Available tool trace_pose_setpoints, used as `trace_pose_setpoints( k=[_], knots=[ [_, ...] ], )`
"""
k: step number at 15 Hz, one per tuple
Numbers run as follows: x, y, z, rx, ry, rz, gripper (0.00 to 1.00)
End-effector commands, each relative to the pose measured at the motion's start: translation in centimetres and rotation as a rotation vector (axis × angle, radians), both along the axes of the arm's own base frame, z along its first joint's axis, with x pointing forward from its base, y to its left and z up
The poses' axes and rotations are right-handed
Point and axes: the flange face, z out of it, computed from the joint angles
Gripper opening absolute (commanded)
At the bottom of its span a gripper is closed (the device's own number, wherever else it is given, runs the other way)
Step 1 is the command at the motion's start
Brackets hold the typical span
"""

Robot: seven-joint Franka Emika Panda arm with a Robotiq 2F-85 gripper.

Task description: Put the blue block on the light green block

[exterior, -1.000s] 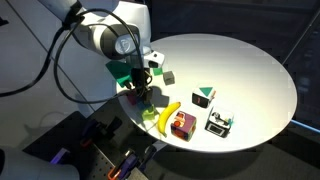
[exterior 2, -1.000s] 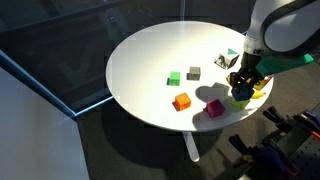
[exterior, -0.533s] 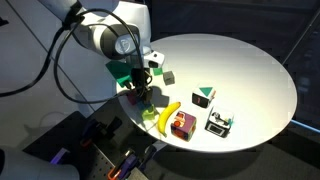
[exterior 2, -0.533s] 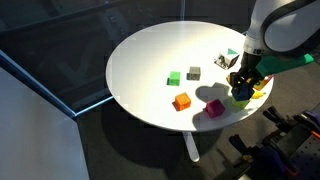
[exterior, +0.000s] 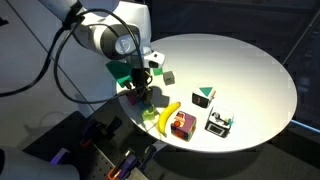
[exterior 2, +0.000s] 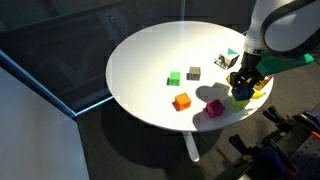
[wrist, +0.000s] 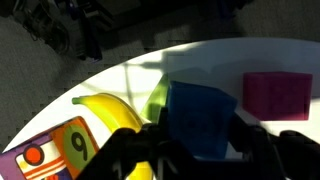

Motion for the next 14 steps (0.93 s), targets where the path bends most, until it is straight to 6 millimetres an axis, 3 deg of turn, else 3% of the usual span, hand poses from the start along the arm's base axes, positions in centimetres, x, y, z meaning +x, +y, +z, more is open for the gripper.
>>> trace_pose_setpoints(
  k=[1, 14],
  knots=[
    [-0.1, -0.5, 1.0, -0.004, -0.012, -0.039, 0.31],
    [-0.8, -1.8, 0.5, -0.010, 0.007, -0.201, 0.31]
  ],
)
